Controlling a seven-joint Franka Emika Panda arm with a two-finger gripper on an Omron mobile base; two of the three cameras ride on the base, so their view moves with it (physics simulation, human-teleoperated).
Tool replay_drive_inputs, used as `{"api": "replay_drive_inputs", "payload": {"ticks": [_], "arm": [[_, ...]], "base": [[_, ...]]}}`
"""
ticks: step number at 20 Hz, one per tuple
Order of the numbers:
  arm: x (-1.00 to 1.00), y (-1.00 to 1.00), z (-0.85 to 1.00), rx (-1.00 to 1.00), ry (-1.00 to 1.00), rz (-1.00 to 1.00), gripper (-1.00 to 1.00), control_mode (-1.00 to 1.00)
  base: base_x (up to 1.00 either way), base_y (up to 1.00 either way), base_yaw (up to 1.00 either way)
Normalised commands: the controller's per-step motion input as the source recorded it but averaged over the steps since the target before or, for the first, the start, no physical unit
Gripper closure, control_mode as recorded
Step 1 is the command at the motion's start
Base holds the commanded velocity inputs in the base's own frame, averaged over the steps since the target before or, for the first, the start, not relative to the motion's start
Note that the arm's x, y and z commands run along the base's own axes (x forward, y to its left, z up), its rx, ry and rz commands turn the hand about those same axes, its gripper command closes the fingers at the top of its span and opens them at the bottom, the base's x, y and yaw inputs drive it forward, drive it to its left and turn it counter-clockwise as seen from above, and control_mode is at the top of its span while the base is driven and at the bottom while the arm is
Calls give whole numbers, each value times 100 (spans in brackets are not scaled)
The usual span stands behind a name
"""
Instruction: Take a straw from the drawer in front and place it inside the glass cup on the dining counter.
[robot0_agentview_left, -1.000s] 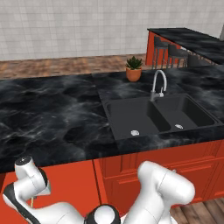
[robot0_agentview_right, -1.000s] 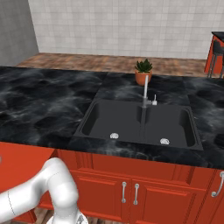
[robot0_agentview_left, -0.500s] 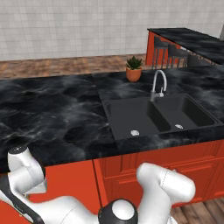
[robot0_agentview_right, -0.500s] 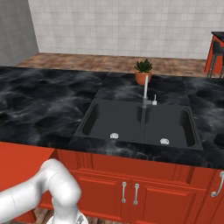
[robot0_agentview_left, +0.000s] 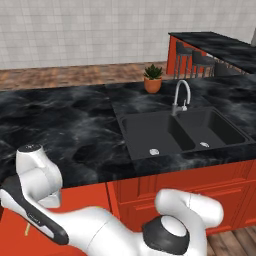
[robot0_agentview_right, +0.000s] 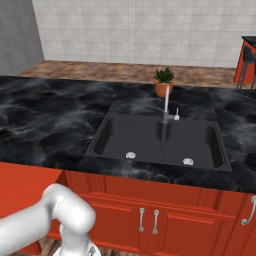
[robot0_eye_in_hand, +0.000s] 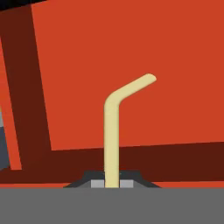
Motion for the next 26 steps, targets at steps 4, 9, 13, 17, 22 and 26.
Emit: {"api": "replay_drive_inputs", "payload": {"ticks": [4,9,13,17,22,26], "arm": [[23,-70,100,-2,-15,-11,100,-100],[19,-87,93,-7,-15,-13,100,-100],[16,-99,83,-6,-10,-13,100,-100],[4,-100,66,-5,-5,-10,100,-100],[0,-100,39,-3,0,-6,100,-100],[0,-100,19,0,0,0,100,-100]], "base": [[0,0,0],[0,0,0],[0,0,0],[0,0,0],[0,0,0],[0,0,0]]}}
